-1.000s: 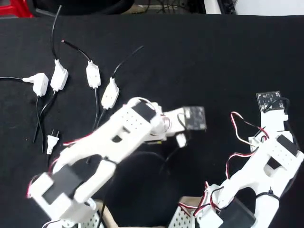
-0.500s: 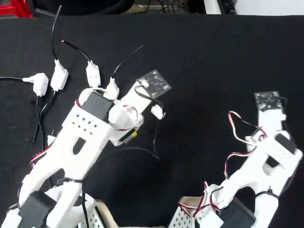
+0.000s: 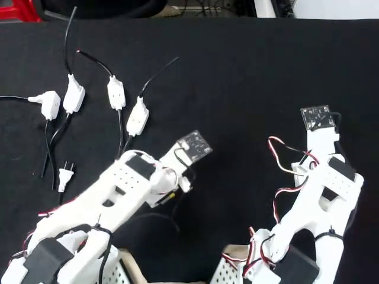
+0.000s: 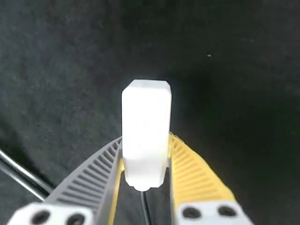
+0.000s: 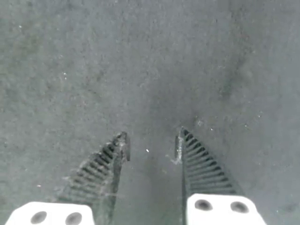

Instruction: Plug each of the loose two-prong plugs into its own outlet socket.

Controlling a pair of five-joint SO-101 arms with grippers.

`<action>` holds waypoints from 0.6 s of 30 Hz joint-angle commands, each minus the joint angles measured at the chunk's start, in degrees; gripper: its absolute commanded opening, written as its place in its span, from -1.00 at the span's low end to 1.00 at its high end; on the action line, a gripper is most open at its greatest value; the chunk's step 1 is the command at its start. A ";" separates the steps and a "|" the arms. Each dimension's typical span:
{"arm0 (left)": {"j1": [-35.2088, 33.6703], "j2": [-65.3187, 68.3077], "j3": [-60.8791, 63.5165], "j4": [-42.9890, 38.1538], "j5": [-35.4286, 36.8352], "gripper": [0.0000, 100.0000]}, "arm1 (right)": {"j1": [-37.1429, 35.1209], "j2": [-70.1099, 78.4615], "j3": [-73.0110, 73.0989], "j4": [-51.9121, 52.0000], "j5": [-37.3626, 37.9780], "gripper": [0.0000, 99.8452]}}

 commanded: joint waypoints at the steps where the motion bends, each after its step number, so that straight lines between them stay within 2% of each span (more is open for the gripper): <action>1: -1.01 -0.44 0.31 -2.81 0.35 -0.93 | -0.79 -0.04 -2.77 0.35 -0.62 -0.67; 9: -1.63 -0.53 0.66 -3.16 7.12 -0.37 | -0.62 -0.13 -2.07 0.35 -0.18 -0.67; 13: -5.14 -1.05 -0.57 -3.34 6.15 -0.37 | -0.70 -0.13 -1.54 0.26 -0.18 -0.67; 18: -12.26 -0.70 -2.77 -3.52 -1.85 -0.37 | -0.79 -0.31 -1.54 0.26 -0.18 -0.67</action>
